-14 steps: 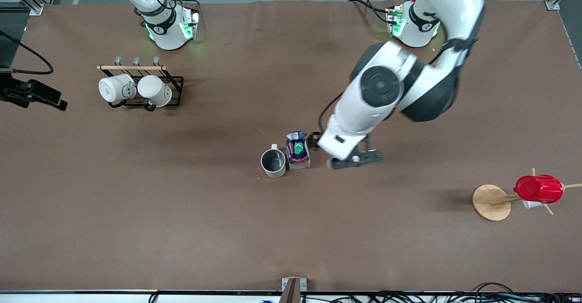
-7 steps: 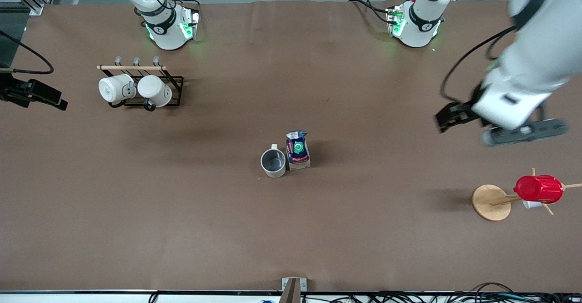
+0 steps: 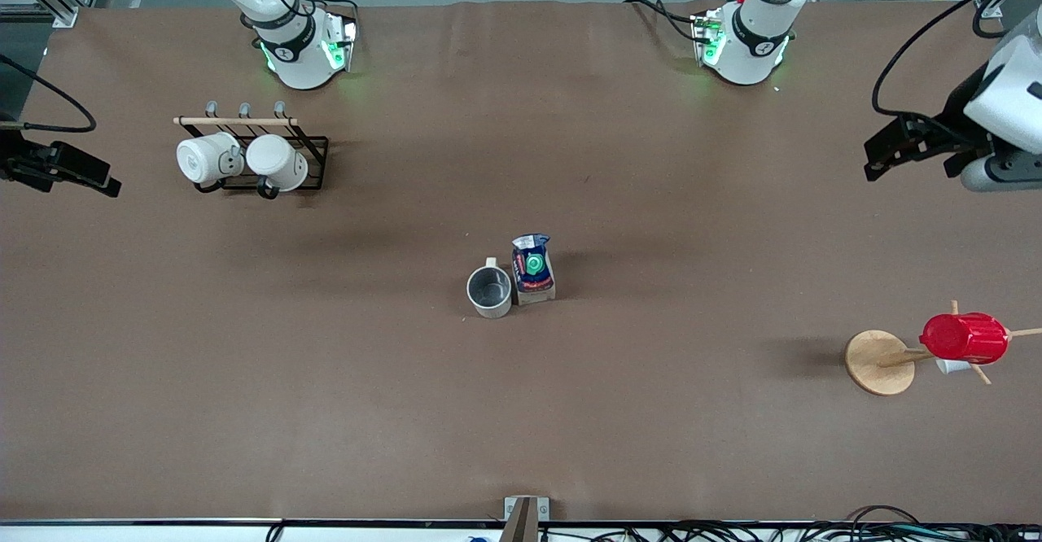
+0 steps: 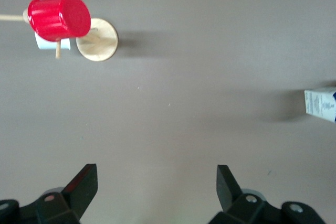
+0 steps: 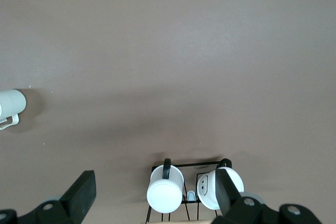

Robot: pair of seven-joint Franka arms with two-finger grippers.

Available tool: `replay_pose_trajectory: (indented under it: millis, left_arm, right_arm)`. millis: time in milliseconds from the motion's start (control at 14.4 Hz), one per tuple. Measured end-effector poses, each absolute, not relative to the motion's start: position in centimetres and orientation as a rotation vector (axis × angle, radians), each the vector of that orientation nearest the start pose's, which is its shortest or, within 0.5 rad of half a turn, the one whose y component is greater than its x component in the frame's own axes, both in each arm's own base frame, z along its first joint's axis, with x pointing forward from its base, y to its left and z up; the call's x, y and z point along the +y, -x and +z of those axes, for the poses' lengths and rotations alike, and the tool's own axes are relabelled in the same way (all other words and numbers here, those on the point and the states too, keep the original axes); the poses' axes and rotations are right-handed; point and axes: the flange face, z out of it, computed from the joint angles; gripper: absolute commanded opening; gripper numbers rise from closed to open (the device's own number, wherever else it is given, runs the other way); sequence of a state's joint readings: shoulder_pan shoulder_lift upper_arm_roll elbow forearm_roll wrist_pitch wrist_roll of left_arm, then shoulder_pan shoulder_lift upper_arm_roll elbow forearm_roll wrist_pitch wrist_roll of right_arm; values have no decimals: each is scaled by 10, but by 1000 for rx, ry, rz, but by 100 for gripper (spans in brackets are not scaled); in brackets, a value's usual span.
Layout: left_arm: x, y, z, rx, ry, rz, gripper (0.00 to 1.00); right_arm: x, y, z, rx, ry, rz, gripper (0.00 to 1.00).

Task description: Place cup and milk on table

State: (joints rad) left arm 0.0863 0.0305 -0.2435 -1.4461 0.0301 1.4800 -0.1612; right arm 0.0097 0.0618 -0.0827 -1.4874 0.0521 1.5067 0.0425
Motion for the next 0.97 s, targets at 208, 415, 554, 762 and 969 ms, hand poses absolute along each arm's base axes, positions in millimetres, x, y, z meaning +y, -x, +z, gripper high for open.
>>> replay_pose_trajectory:
  millis: [208,415,554,762,969]
  left_arm:
    - [-70,-521,654,-32,3161,18,100]
    - [-69,-504,656,-27,3162,12,100]
    - [-73,-501,658,-16,3162,4,100]
    - [-74,-501,657,-14,3160,7,100]
    - [-76,-501,657,-3,3142,8,100]
  right_arm:
    - [-34,-566,623,174,3088,70,100]
    - [-34,-566,623,174,3088,75,100]
    - [-34,-565,623,174,3088,76,100]
    - [-34,-565,623,173,3088,76,100]
    - [-34,-565,623,172,3088,76,100]
